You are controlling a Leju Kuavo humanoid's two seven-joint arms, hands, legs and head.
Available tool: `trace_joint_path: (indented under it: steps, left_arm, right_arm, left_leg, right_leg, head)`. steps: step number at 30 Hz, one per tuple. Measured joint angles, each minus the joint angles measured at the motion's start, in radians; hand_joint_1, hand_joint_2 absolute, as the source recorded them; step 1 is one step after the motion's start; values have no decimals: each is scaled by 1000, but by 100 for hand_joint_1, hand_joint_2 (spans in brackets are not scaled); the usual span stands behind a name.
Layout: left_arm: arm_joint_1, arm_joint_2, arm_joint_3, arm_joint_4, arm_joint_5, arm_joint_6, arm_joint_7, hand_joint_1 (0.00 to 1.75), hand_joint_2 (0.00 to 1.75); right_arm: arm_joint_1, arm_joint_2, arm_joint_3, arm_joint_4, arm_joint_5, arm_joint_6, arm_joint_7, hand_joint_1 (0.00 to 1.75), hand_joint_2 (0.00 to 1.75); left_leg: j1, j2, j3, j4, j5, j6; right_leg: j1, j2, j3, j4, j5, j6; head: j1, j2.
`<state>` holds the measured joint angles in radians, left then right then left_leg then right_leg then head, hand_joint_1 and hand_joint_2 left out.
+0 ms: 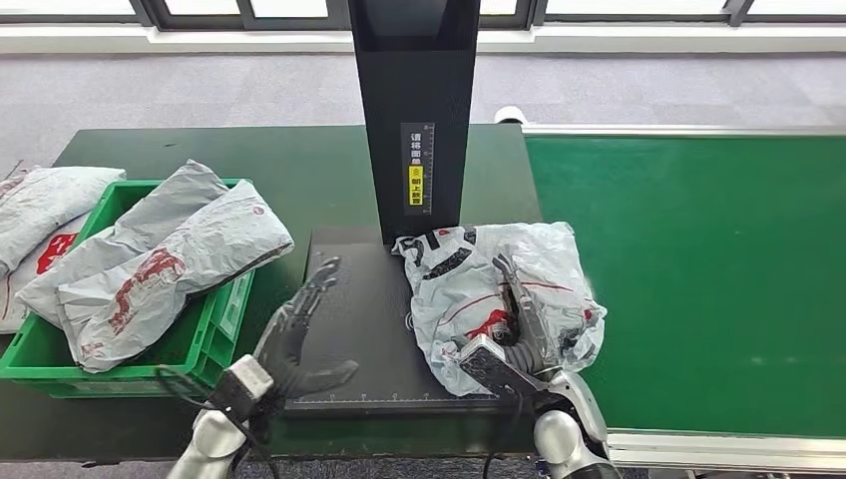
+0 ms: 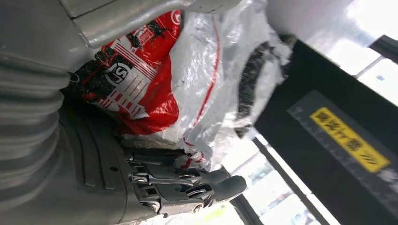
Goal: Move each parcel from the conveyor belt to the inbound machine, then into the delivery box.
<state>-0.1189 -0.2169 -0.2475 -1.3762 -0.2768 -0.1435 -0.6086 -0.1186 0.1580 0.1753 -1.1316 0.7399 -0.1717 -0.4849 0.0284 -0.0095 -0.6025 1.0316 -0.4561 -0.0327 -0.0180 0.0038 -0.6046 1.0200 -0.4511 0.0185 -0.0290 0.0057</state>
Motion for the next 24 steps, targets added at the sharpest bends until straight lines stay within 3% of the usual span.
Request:
trace_joint_path:
  steps: [4,13,24]
  left_arm:
    - [-138,2,-11,212,-83,-19,-18,0,175]
    - [-354,-25,-11,600,-158,13,-10,0,175]
    - [-434,-52,-11,778,-167,27,-7,0,175]
  right_arm:
    - [-9,7,33,-21,-13,-31,-52,0,175]
    - [14,7,106,-180,-38,-52,-53,0,175]
    - [36,4,135,-261,-39,-53,-48,0,175]
  left_leg:
    - [0,0,0,0,1,-1]
    - [0,0,-1,0,2,-1]
    - [0,0,-1,0,2,-1]
  right_leg:
    - [0,1,-1,0,2,0]
    - [0,1,-1,0,2,-1]
    - [0,1,-2,0,2,-1]
  head:
    - [0,0]
    - [0,0]
    - [0,0]
